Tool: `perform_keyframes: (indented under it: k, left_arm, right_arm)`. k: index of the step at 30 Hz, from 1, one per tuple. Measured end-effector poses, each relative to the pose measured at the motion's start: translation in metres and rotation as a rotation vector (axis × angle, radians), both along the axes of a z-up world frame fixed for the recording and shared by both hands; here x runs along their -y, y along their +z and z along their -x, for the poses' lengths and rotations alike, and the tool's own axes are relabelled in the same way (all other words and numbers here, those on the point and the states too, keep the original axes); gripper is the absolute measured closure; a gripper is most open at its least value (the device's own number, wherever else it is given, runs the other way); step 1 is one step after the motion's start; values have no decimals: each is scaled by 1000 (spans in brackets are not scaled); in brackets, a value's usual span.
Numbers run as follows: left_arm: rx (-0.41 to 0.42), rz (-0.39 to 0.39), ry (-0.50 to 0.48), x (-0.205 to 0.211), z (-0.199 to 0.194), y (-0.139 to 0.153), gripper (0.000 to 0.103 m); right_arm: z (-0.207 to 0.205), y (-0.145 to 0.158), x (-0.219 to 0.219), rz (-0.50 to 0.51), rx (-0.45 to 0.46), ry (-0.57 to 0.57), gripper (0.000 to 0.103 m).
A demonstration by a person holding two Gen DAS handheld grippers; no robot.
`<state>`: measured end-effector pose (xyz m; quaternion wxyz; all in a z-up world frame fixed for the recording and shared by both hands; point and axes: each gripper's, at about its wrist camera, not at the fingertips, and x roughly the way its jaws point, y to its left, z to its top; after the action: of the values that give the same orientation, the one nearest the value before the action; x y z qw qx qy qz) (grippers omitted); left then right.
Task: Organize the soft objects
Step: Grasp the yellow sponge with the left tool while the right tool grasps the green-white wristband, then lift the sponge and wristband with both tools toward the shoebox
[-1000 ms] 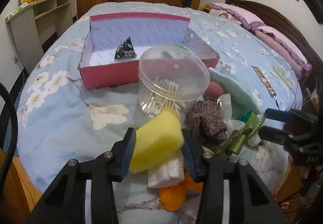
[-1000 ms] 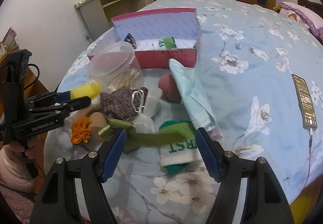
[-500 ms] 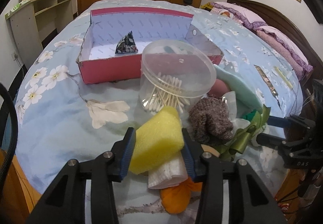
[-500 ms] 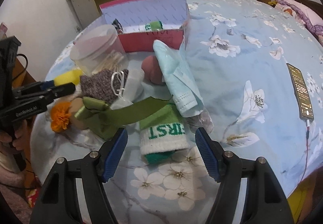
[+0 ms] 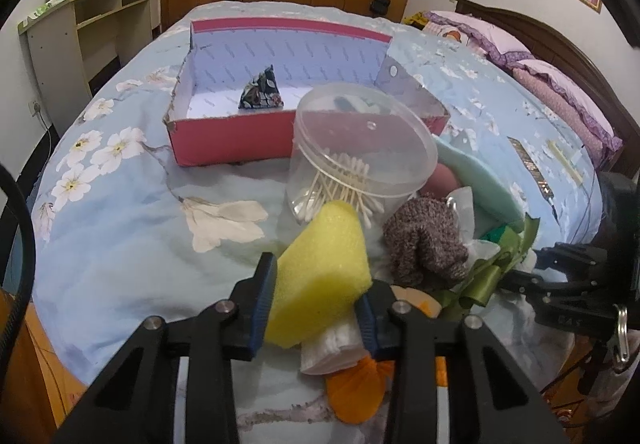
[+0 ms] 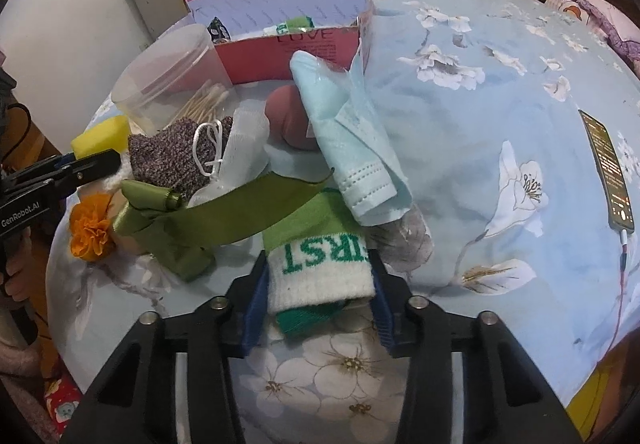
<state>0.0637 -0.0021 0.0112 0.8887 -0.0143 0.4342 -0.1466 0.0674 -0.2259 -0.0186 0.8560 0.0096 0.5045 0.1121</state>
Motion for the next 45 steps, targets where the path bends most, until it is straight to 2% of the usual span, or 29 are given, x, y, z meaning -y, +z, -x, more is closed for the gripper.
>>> perform_keyframes:
  k: [6,17,18,19,24,36,45]
  left_arm:
    - [4,28,-8,-5,7,7,67]
    - [13,36,-10,-8,14,10,63]
    - [21,36,-5,-9,15,11,64]
    - [22,34,-6,-9,15,12,69]
    - [26,25,-6,-11,18,14,71]
    - [74,5,27,-19,24,36,71]
    - [109,-21,38,-23,19,50,71]
  right_arm:
    - [5,6,2,-18,14,3,69]
    - [15,11,-1,-27,30,25,70]
    - [16,12,-1,-31,32,29,70]
    - [17,12,-1,-33,34,32,70]
    - [25,19,-4,-35,50,51,71]
    - [36,54,-4,-84,118,73,71]
    - [26,76,-12,-34,178,96,71]
